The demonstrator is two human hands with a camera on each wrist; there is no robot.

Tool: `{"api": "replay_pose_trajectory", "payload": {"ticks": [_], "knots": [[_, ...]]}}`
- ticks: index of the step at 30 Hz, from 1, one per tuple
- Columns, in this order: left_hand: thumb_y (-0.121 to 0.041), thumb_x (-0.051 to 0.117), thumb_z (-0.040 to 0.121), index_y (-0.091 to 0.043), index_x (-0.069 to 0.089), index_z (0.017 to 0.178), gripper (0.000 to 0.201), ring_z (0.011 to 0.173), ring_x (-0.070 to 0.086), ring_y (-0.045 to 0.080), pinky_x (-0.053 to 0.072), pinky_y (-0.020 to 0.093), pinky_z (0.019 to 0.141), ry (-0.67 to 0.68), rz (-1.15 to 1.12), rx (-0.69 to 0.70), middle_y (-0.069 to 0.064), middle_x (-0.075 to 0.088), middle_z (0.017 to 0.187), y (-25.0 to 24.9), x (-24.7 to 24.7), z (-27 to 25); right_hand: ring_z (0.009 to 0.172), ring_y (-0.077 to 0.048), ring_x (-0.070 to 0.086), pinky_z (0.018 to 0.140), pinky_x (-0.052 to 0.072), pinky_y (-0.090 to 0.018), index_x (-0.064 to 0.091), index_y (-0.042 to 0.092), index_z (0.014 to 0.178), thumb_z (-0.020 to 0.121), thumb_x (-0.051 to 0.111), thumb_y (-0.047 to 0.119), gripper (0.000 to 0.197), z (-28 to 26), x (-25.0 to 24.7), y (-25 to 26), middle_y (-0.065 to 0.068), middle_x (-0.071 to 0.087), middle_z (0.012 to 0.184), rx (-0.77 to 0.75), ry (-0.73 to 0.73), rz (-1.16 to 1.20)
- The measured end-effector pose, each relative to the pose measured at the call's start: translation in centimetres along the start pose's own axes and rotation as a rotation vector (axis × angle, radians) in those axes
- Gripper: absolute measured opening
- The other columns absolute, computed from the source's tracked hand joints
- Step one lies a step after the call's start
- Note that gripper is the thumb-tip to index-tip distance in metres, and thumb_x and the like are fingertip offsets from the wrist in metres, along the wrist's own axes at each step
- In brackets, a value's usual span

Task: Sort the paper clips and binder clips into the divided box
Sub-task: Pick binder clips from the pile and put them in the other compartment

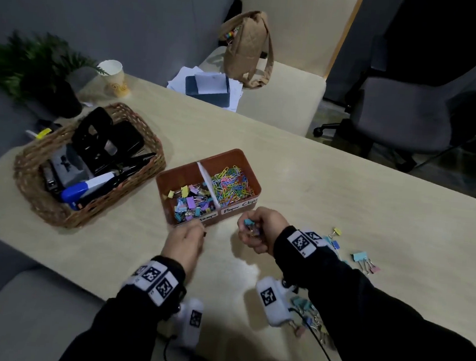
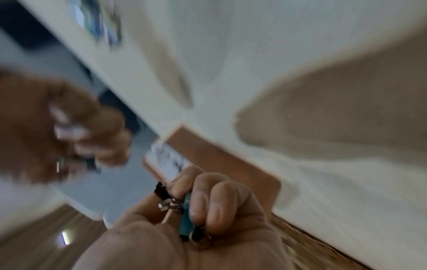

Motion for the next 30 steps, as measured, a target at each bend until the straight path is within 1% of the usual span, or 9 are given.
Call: {"api": "replay_pose_trajectory", "payload": {"ticks": [4,9,14,17,19,21,23,25,30], "knots": [[-0.021,0.045,0.082,-0.014,0.043,0.059,0.024,0.049,0.033,0.018,0.025,0.027,0.050,-0.061,-0.261,-0.201,-0.002,0.038,0.046,-1.4,-2.6,3.0,0.033,-0.012,0.034,0.035,0.017,-0.010,0.055,0.004,0.069,0.088,0.028,0.012,0.034,0.8,2.9,2.1,-0.010,0.052,0.054,0.022,-0.021,0.028],[-0.014,0.042,0.092,-0.011,0.049,0.062,0.031,0.030,0.040,0.012,0.026,0.014,0.031,-0.122,-0.145,-0.281,0.003,0.047,0.046,-2.6,-3.8,4.5,0.041,-0.014,0.046,0.040,0.041,-0.015,0.051,0.010,0.073,0.097,0.032,0.023,0.034,2.8,6.5,4.8,-0.006,0.047,0.062,0.061,-0.029,0.092],[-0.015,0.038,0.089,-0.008,0.056,0.080,0.022,0.051,0.052,0.024,0.044,0.026,0.046,-0.164,-0.269,-0.331,0.012,0.056,0.068,-2.8,-4.1,5.5,0.066,-0.022,0.048,0.055,0.043,-0.026,0.051,0.009,0.099,0.097,0.045,0.023,0.015,4.4,8.1,6.5,-0.009,0.047,0.083,0.036,-0.162,0.125],[-0.015,0.037,0.092,-0.007,0.057,0.091,0.022,0.076,0.062,0.031,0.056,0.040,0.070,-0.169,-0.303,-0.324,0.016,0.060,0.089,-2.7,-3.8,6.1,0.094,-0.028,0.059,0.079,0.050,-0.037,0.054,0.010,0.110,0.095,0.049,0.021,0.020,5.1,7.6,6.5,-0.011,0.054,0.097,0.013,-0.184,0.080],[-0.014,0.038,0.094,-0.001,0.056,0.106,0.026,0.093,0.062,0.035,0.055,0.047,0.084,-0.162,-0.254,-0.290,0.020,0.058,0.106,-2.7,-3.6,6.5,0.119,-0.030,0.054,0.098,0.044,-0.041,0.056,0.005,0.120,0.097,0.046,0.019,0.028,4.8,7.1,6.4,-0.016,0.059,0.120,0.006,-0.184,0.087],[-0.018,0.038,0.094,0.000,0.058,0.115,0.034,0.104,0.059,0.038,0.051,0.049,0.092,-0.165,-0.194,-0.268,0.023,0.059,0.114,-2.6,-3.5,6.5,0.106,-0.026,0.061,0.087,0.048,-0.035,0.055,0.002,0.125,0.098,0.045,0.018,0.032,3.8,6.8,6.7,-0.015,0.061,0.121,-0.031,-0.183,0.103],[-0.029,0.036,0.087,-0.014,0.066,0.095,0.035,0.101,0.061,0.036,0.052,0.047,0.091,-0.173,-0.114,-0.244,0.019,0.064,0.108,-2.3,-3.6,6.4,0.071,-0.018,0.060,0.062,0.044,-0.027,0.062,0.005,0.110,0.098,0.044,0.017,0.024,2.6,6.3,7.1,-0.008,0.063,0.094,-0.107,-0.179,0.058],[-0.039,0.037,0.078,-0.025,0.067,0.080,0.034,0.097,0.062,0.033,0.051,0.046,0.091,-0.194,-0.012,-0.212,0.011,0.068,0.100,-2.1,-3.8,6.0,0.056,-0.017,0.056,0.050,0.042,-0.023,0.062,0.008,0.088,0.095,0.046,0.012,0.017,0.9,5.1,7.1,-0.006,0.061,0.078,-0.209,-0.188,-0.007],[-0.023,0.052,0.090,-0.023,0.066,0.086,0.015,0.084,0.057,0.027,0.044,0.028,0.078,-0.220,0.378,0.102,0.005,0.063,0.091,-4.2,-2.6,3.4,0.048,-0.014,0.055,0.048,0.041,-0.022,0.060,0.013,0.079,0.090,0.052,0.000,0.020,-3.1,-1.0,5.5,-0.007,0.060,0.071,-0.348,-0.310,-0.264]]}}
Point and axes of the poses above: each hand's wrist, its own z-axis towards the middle knuckle, its own x-axis out of the palm, y = z × x, the point moved 4 cm from there along z, towards the middle knuckle
